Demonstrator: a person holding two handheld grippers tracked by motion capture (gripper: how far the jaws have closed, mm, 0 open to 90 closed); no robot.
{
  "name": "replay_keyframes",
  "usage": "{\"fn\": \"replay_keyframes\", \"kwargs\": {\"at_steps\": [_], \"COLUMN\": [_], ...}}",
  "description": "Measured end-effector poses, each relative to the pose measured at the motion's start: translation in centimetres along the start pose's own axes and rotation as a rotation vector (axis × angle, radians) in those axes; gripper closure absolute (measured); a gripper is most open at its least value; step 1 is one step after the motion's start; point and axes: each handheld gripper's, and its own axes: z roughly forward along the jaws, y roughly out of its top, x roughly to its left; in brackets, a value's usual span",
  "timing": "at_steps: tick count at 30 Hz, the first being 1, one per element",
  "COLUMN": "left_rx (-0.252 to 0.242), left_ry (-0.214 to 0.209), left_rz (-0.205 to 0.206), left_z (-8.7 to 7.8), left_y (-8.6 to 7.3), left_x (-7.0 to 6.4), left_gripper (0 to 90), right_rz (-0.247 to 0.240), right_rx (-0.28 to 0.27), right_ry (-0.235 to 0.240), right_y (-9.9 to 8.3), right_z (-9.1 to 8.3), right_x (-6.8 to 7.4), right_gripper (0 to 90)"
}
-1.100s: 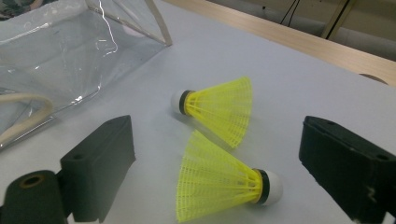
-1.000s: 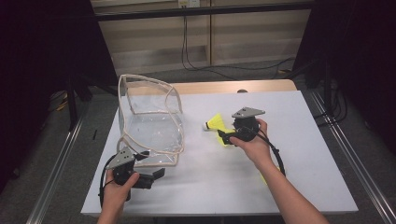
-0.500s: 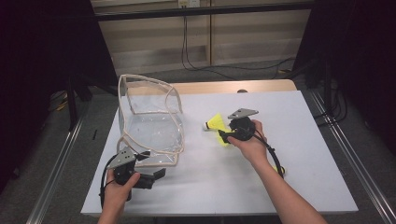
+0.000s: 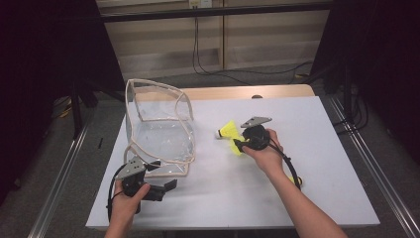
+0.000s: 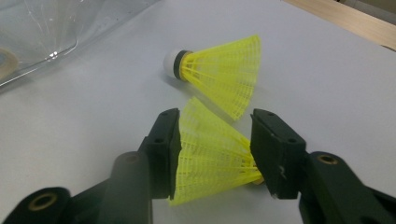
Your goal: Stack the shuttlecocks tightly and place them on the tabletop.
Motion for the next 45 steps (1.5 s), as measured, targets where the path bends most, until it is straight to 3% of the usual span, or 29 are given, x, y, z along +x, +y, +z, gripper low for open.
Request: {"fn": "replay_keyframes", "kwargs": {"at_steps": [6,14,27,35,45], "left_rx": [-0.002,-0.003,-0.006,-0.006,-0.006], "left_ry": [-0.001,-0.003,-0.007,-0.006,-0.002], "left_rz": [-0.001,-0.001,-0.001,-0.001,0.003], "left_z": [0.0,0.0,0.0,0.0,-0.1], "left_y": [0.0,0.0,0.0,0.0,0.1], "left_x": [0.0,0.0,0.0,0.0,0.0], "left_gripper": [3.3,3.3,3.3,3.3,3.3], "right_rz": [0.019,0.009,0.026,0.047,0.053], "right_rx": [0.013,0.015,0.003,-0.004,-0.033], "right_ry": [0.011,0.017,-0.013,-0.033,0.002], "right_y": [-0.2,-0.1,-0.4,-0.8,-1.3], "right_z": [0.2,-0.3,-1.8,-2.7,-4.2], "right_x": [-0.3,-0.3,-1.5,-2.5,-2.5], "right_gripper": [65.1,76.4,89.2,90.0,90.0]}}
